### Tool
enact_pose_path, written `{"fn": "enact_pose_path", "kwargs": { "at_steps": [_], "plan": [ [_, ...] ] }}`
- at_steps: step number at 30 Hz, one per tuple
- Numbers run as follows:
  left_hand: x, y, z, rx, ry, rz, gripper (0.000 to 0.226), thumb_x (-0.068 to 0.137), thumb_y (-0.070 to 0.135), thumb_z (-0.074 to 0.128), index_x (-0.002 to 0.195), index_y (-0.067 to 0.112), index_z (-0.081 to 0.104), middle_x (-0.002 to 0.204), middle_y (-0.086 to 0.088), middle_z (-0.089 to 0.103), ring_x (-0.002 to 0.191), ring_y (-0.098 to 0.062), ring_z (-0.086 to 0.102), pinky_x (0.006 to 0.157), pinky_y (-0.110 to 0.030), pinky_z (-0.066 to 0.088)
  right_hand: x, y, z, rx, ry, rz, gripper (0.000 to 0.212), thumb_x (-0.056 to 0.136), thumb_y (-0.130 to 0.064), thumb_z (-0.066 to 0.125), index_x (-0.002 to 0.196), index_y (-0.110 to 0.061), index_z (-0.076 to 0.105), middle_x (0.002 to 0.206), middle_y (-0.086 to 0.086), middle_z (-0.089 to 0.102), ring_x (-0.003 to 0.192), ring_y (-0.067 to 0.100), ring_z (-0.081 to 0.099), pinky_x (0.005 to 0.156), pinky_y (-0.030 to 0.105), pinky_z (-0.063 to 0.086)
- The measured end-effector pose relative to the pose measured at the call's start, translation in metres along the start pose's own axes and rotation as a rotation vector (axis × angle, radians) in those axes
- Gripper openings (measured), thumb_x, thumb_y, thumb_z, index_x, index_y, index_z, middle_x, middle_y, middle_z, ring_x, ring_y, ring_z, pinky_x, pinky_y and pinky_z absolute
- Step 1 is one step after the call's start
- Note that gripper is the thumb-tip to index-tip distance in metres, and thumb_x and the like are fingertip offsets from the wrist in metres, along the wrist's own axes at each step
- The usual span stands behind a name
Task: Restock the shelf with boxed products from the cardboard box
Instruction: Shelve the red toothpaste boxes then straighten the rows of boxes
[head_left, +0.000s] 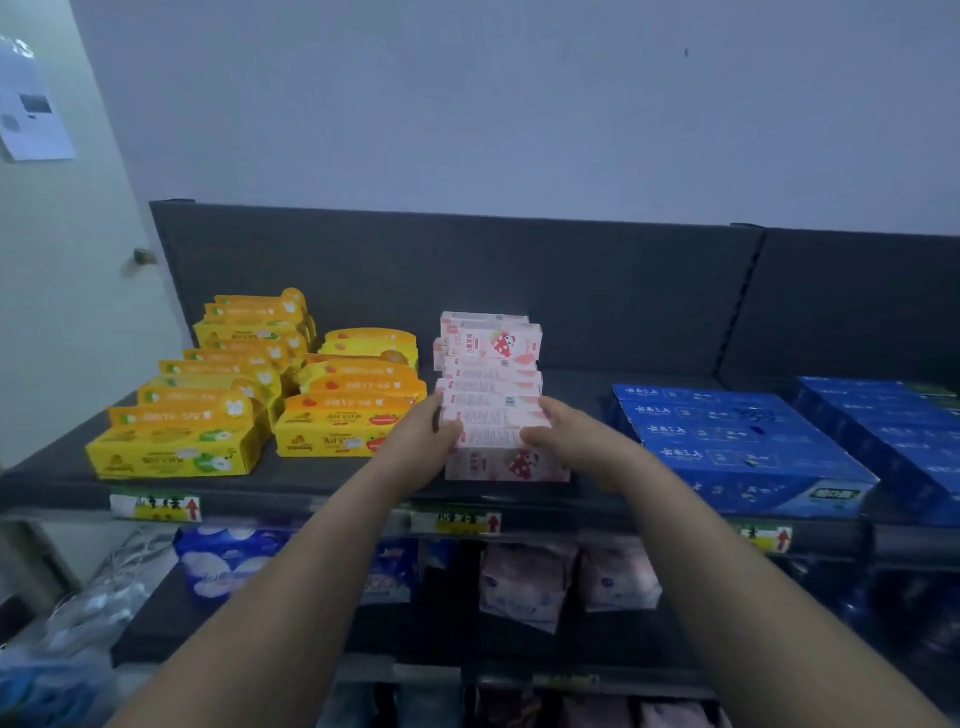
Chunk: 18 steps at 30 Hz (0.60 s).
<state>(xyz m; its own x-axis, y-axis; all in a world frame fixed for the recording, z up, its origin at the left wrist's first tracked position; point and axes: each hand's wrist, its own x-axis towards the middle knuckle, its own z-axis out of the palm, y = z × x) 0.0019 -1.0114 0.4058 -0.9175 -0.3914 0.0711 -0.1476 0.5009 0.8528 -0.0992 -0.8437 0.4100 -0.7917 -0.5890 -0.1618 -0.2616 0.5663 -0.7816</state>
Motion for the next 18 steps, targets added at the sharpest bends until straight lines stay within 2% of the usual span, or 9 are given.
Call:
{"fn": "enact_pose_path", "kwargs": {
  "at_steps": [2, 4, 7, 10, 12, 15, 18],
  "plan": [
    [0.0, -0.004, -0.003, -0.018, -0.026, 0.01, 0.04, 0.1, 0.018, 0.044, 0.139, 0.018, 0.04, 0.125, 0.0, 0.054, 0.111, -0.019, 0.054, 0.094, -0.042, 0.05, 0.002, 0.002, 0.002, 0.021, 0.023, 0.025, 0.047, 0.086, -0.028, 0.053, 0.132, -0.031, 0.048, 0.121, -0.012, 0.064, 0.105, 0.011, 0.064, 0.099, 0.041, 0.048],
    [0.001, -0.006, -0.007, -0.049, -0.05, 0.005, 0.034, 0.099, 0.017, 0.044, 0.133, 0.019, 0.044, 0.121, 0.001, 0.056, 0.106, -0.017, 0.057, 0.09, -0.042, 0.053, 0.002, 0.001, 0.006, 0.039, 0.043, 0.039, 0.047, 0.085, -0.026, 0.054, 0.132, -0.032, 0.048, 0.12, -0.011, 0.065, 0.104, 0.013, 0.065, 0.097, 0.043, 0.05],
    [0.001, -0.01, -0.011, -0.073, -0.068, 0.016, 0.031, 0.099, 0.015, 0.044, 0.13, 0.019, 0.046, 0.106, 0.008, 0.058, 0.092, -0.007, 0.058, 0.073, -0.031, 0.054, -0.002, -0.005, 0.013, 0.039, 0.046, 0.055, 0.046, 0.088, -0.025, 0.054, 0.133, -0.032, 0.045, 0.12, -0.011, 0.065, 0.103, 0.015, 0.065, 0.094, 0.043, 0.051],
    [-0.002, -0.016, -0.015, -0.07, -0.077, 0.03, 0.034, 0.1, 0.015, 0.044, 0.134, 0.017, 0.044, 0.095, 0.015, 0.053, 0.084, -0.003, 0.055, 0.061, -0.02, 0.046, -0.004, -0.006, 0.017, 0.024, 0.033, 0.055, 0.051, 0.082, -0.032, 0.055, 0.131, -0.033, 0.046, 0.118, -0.014, 0.065, 0.103, 0.014, 0.066, 0.097, 0.044, 0.049],
    [-0.006, -0.017, -0.018, -0.07, -0.078, 0.033, 0.038, 0.1, 0.016, 0.045, 0.137, 0.013, 0.042, 0.103, 0.009, 0.055, 0.088, -0.007, 0.057, 0.065, -0.022, 0.047, -0.006, -0.005, 0.018, 0.016, 0.028, 0.054, 0.054, 0.076, -0.035, 0.056, 0.13, -0.032, 0.047, 0.116, -0.013, 0.067, 0.103, 0.016, 0.067, 0.097, 0.045, 0.049],
    [-0.01, -0.021, -0.021, -0.081, -0.101, 0.035, 0.039, 0.099, 0.016, 0.045, 0.138, 0.012, 0.042, 0.115, 0.002, 0.055, 0.099, -0.017, 0.057, 0.079, -0.032, 0.053, -0.01, -0.002, 0.019, 0.004, 0.014, 0.041, 0.063, 0.069, -0.041, 0.059, 0.13, -0.032, 0.046, 0.114, -0.01, 0.068, 0.104, 0.024, 0.066, 0.097, 0.05, 0.049],
    [-0.013, -0.025, -0.023, -0.054, -0.109, 0.027, 0.047, 0.099, 0.022, 0.048, 0.143, 0.015, 0.036, 0.13, 0.0, 0.052, 0.108, -0.019, 0.055, 0.091, -0.04, 0.051, -0.02, -0.007, 0.019, -0.06, -0.002, 0.02, 0.068, 0.072, -0.043, 0.058, 0.137, -0.032, 0.041, 0.116, -0.01, 0.066, 0.103, 0.019, 0.065, 0.098, 0.044, 0.047]
  ]
}}
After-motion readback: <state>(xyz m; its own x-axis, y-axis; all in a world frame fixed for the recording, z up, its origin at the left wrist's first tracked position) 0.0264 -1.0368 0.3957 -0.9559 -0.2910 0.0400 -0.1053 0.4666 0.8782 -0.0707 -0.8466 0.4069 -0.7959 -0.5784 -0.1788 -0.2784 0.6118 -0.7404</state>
